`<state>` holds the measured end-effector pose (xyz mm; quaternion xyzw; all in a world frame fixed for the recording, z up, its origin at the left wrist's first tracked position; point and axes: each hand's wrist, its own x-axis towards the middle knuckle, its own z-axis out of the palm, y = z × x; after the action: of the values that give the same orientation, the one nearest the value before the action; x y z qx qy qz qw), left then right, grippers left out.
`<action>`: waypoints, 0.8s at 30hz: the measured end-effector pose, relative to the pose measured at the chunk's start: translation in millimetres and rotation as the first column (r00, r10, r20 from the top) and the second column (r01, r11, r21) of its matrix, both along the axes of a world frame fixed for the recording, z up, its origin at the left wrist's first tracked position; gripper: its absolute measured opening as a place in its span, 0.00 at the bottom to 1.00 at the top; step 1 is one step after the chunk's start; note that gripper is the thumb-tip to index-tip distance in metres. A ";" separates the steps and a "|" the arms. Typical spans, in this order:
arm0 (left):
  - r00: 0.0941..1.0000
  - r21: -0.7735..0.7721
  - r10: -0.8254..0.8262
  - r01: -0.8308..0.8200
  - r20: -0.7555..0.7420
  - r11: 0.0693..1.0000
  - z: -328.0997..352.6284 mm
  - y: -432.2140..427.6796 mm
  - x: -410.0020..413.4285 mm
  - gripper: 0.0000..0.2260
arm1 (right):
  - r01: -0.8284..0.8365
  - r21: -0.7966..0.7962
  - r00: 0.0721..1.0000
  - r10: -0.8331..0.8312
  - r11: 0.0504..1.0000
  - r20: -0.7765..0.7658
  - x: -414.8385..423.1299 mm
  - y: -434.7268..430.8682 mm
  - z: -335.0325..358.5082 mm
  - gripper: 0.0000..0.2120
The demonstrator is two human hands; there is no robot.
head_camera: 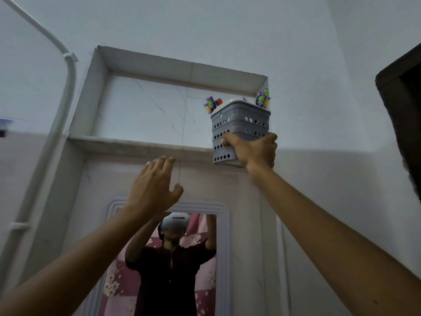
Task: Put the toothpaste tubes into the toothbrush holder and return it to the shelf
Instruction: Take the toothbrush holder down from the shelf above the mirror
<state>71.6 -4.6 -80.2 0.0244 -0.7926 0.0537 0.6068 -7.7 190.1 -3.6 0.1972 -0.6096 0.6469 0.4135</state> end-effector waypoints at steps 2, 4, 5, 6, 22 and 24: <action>0.999 0.031 -0.030 0.029 0.017 0.999 -22.9 0.7 9.8 0.30 | -0.055 -0.019 0.998 0.055 0.998 0.004 5.9 0.2 -33.7 0.53; 0.998 0.056 -0.053 0.051 0.035 0.997 -51.0 4.2 19.0 0.29 | -0.108 -0.008 0.994 0.108 0.994 0.018 11.5 -0.5 -72.6 0.49; 0.997 0.063 -0.064 0.061 0.044 0.996 -67.5 6.2 22.7 0.29 | -0.122 -0.003 0.992 0.122 0.993 0.026 15.6 -1.2 -93.7 0.48; 0.996 0.068 -0.075 0.071 0.047 0.995 -84.8 7.8 25.8 0.28 | -0.128 0.002 0.992 0.128 0.992 0.025 18.4 -2.7 -115.0 0.48; 0.880 0.599 -0.226 -0.079 0.418 0.797 -419.1 -5.5 73.3 0.26 | -0.283 0.019 0.934 0.271 0.959 0.235 56.4 -17.1 -479.7 0.56; 0.843 0.637 -0.246 -0.140 0.478 0.758 -449.7 -9.2 83.2 0.26 | -0.281 0.042 0.923 0.259 0.959 0.284 59.0 -14.0 -514.1 0.56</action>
<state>154.8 -13.8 -529.9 0.1937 -0.8980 -0.2378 0.3156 51.3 176.1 -517.7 0.2041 -0.6540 0.6934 0.2231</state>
